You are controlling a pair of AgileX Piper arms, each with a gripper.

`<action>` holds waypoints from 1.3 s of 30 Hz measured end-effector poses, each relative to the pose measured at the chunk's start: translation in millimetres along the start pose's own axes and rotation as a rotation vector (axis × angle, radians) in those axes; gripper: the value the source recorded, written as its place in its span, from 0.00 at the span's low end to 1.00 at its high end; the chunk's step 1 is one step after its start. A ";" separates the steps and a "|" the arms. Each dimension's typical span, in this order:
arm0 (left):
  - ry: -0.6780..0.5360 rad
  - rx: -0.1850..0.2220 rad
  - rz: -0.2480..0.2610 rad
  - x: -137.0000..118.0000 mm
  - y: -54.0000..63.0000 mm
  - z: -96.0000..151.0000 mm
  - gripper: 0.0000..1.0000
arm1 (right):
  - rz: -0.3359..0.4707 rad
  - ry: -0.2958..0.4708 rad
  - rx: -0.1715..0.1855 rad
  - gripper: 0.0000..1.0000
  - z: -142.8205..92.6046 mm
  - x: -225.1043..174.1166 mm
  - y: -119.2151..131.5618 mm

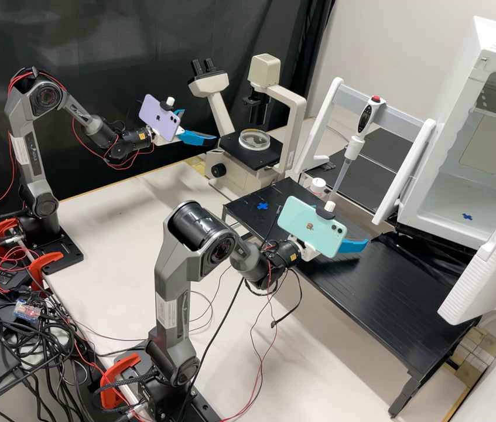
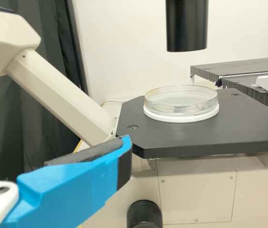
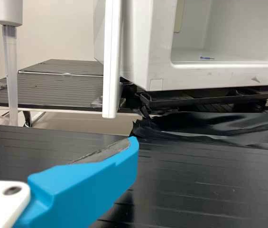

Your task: Move the petri dish to the bench

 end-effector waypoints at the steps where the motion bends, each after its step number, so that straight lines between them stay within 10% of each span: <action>1: 0.000 0.000 0.000 0.0 0.0 0.0 1.00 | 0.000 0.000 0.000 1.00 0.0 0.0 0.0; 18: 0.000 0.000 0.000 0.0 0.0 0.0 1.00 | -0.033 0.009 -0.001 1.00 -0.5 -19.0 -11.2; 39: 0.000 0.000 0.000 0.0 0.0 0.0 1.00 | -0.152 0.483 -0.118 1.00 -146.5 -64.6 -54.5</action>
